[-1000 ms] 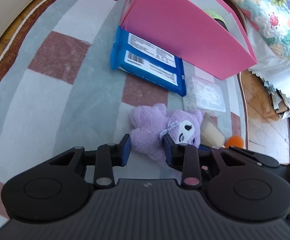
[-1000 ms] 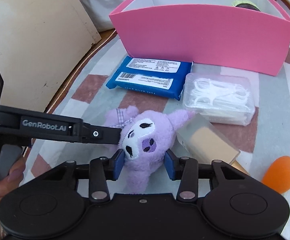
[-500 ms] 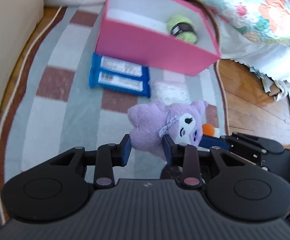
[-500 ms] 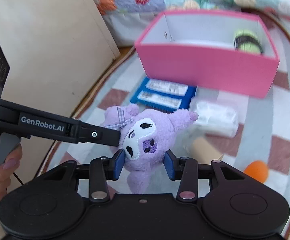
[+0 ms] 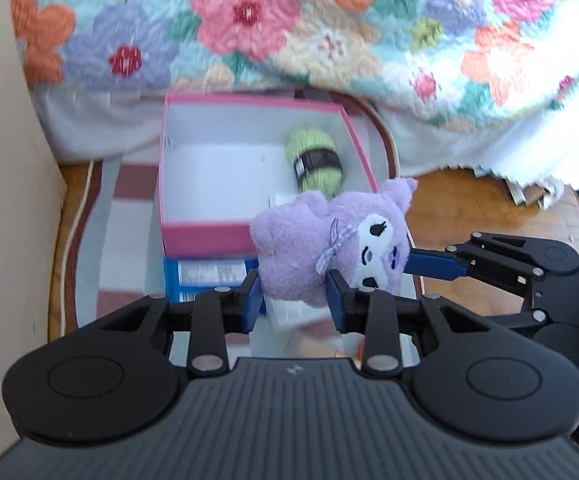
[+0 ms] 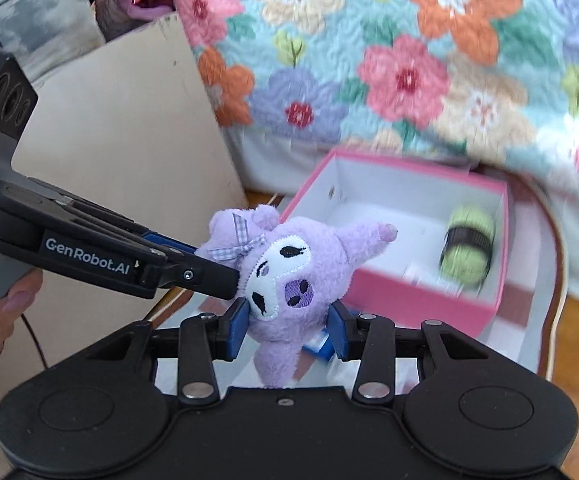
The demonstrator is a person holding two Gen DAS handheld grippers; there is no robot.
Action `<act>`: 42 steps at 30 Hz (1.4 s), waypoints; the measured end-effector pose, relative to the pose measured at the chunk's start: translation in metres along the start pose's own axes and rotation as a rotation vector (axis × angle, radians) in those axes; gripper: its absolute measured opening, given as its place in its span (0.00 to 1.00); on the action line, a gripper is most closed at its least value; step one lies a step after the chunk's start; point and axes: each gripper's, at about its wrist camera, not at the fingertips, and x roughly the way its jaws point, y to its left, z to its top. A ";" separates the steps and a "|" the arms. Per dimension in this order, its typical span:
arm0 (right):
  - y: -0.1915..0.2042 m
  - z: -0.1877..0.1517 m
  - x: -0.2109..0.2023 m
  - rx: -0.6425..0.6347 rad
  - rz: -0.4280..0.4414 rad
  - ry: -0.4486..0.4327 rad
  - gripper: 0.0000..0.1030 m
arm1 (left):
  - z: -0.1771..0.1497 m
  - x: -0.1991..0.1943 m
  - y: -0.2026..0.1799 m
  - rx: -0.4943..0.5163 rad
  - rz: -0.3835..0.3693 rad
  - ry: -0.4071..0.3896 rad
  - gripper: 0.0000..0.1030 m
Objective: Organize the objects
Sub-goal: 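Carry the plush toy into the pink box and open the right gripper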
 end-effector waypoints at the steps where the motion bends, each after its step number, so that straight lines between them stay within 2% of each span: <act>1: -0.003 0.008 0.001 -0.011 -0.007 -0.004 0.46 | 0.008 0.003 -0.001 -0.001 0.009 -0.007 0.32; 5: -0.020 0.038 0.016 -0.052 -0.043 -0.011 0.46 | 0.041 0.024 -0.002 -0.009 0.041 -0.024 0.32; 10: -0.056 0.068 0.051 -0.034 -0.031 0.029 0.46 | 0.073 0.070 0.015 -0.071 0.042 -0.013 0.32; 18: -0.108 0.082 0.128 0.003 -0.017 0.117 0.46 | 0.100 0.162 0.044 -0.161 0.057 0.067 0.31; 24: -0.141 0.084 0.182 0.028 -0.021 0.212 0.46 | 0.106 0.221 0.063 -0.241 0.061 0.129 0.31; 32: -0.161 0.087 0.233 0.038 -0.052 0.322 0.45 | 0.107 0.267 0.083 -0.332 0.057 0.175 0.31; 38: -0.167 0.087 0.259 0.014 -0.111 0.402 0.45 | 0.103 0.297 0.085 -0.394 0.068 0.237 0.29; 42: -0.159 0.082 0.263 -0.026 -0.216 0.425 0.44 | 0.099 0.311 0.086 -0.448 0.085 0.283 0.31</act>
